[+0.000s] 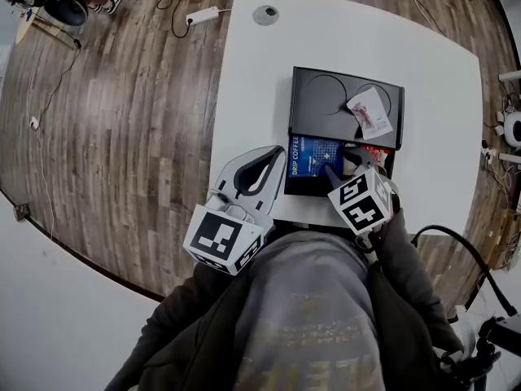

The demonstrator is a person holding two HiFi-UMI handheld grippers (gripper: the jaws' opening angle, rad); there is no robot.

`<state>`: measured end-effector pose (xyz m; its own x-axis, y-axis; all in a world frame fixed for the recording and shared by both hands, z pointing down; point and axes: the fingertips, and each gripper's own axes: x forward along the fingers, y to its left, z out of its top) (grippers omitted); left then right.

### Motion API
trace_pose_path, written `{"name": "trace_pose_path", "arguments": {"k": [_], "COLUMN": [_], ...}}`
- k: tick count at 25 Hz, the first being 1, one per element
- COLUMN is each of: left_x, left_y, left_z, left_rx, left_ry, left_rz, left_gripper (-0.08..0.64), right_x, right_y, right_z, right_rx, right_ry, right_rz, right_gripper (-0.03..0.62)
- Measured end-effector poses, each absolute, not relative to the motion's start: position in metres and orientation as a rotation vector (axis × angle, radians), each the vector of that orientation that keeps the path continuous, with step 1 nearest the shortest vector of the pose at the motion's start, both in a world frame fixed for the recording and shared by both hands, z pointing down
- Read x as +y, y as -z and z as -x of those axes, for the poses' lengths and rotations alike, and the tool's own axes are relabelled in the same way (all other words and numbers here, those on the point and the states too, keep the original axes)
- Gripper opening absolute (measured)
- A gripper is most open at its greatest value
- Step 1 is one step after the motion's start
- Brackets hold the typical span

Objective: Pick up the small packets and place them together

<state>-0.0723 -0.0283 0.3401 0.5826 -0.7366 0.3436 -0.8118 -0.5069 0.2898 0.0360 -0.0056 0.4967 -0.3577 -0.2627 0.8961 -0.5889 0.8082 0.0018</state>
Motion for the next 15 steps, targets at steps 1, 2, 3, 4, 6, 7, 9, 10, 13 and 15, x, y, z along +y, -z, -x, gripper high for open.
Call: {"name": "trace_pose_path", "arguments": {"k": [1,2,3,4,6,7,9,10,13,15], "left_x": [-0.029,-0.029,-0.029,-0.029,-0.028,-0.028,-0.028,-0.028,-0.028,-0.029], "left_y": [-0.341,-0.341,-0.341,-0.341,-0.341,-0.341,-0.341,-0.341,-0.339,-0.337], "left_z": [0.074,0.076,0.076,0.076,0.076,0.075,0.075,0.075,0.074,0.071], "left_rx": [-1.248,-1.250,-1.251,-1.250,-1.249,-1.248,-1.248,-1.248,-1.242,-1.232], "left_ry": [-0.244,-0.244,-0.244,-0.244,-0.244,-0.244,-0.245,-0.245,-0.242,-0.235], "left_rz": [-2.394,-2.392,-2.391,-2.391,-2.393,-2.394,-2.396,-2.398,-2.409,-2.423], "left_gripper": [0.003,0.003,0.003,0.003,0.003,0.003,0.003,0.003,0.003,0.003], "right_x": [-0.006,-0.007,-0.007,-0.007,-0.007,-0.006,-0.003,-0.001,0.003,0.005], "right_y": [-0.496,-0.496,-0.495,-0.495,-0.494,-0.493,-0.489,-0.485,-0.471,-0.462], "right_z": [-0.034,-0.032,-0.030,-0.028,-0.026,-0.026,-0.026,-0.025,-0.024,-0.023], "right_rx": [-1.956,-1.962,-1.967,-1.973,-1.993,-2.005,-2.026,-2.033,-2.064,-2.081], "right_ry": [-0.384,-0.375,-0.364,-0.359,-0.377,-0.397,-0.435,-0.447,-0.477,-0.485], "right_rz": [-0.643,-0.649,-0.653,-0.655,-0.654,-0.654,-0.651,-0.651,-0.656,-0.664], "right_gripper": [0.150,0.046,0.033,0.029,0.026,0.025,0.025,0.025,0.025,0.023]}}
